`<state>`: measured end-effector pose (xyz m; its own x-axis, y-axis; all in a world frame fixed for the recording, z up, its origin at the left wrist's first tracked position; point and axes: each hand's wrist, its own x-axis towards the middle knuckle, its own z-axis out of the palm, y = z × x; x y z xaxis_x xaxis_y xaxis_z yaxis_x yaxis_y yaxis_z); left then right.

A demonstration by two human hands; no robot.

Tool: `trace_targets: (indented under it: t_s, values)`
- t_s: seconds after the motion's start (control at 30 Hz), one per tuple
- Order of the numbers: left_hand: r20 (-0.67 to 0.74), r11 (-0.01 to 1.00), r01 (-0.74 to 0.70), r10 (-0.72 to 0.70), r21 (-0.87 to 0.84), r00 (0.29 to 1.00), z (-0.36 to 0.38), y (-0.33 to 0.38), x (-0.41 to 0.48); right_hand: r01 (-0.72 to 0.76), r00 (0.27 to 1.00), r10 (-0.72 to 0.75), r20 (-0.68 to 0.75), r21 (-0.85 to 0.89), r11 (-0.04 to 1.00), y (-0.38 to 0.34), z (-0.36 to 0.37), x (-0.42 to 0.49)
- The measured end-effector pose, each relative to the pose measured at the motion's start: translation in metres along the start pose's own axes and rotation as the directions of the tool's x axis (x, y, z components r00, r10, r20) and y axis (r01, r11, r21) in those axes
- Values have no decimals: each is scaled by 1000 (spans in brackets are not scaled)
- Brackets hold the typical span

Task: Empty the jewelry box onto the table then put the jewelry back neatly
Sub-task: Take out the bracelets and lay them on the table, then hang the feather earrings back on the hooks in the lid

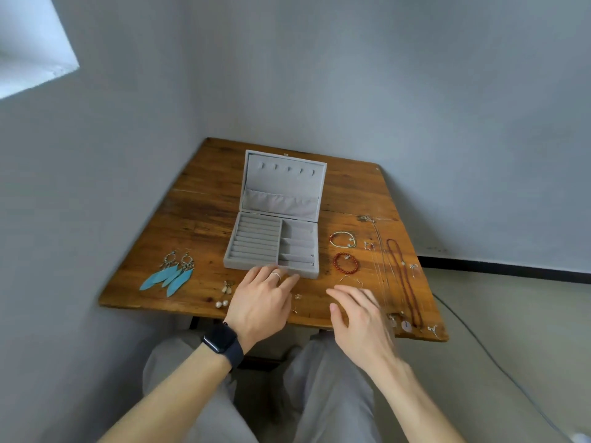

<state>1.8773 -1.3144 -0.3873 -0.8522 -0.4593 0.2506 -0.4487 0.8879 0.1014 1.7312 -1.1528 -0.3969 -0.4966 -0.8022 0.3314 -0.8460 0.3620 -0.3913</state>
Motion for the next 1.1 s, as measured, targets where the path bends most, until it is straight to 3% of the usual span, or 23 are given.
trace_targets:
  t_s: [0.2, 0.33, 0.43, 0.6, 0.73, 1.1]
  values:
    - [-111, 966, 241, -251, -97, 962, -20, -71, -32, 183, 976, -189, 105, 57, 981, -63, 35, 46]
    - [-92, 849, 485, -511, -208, 855, -20, -132, -52, 286, 948, -296, 115, 92, 954, -114, 66, 80]
    - [-5, 760, 608, -626, -230, 780, -16, -173, -61, 337, 928, -343, 144, 64, 939, -146, 86, 106]
    - [177, 761, 638, -617, -114, 767, 2, -202, -66, 344, 906, -332, 262, 2, 939, -180, 117, 150]
    - [103, 756, 655, -650, -11, 753, 13, -202, -70, 366, 876, -331, 350, -38, 930, -192, 139, 173]
    - [123, 751, 659, -650, -46, 750, 20, -207, -75, 331, 828, -322, 459, 64, 941, -204, 159, 186]
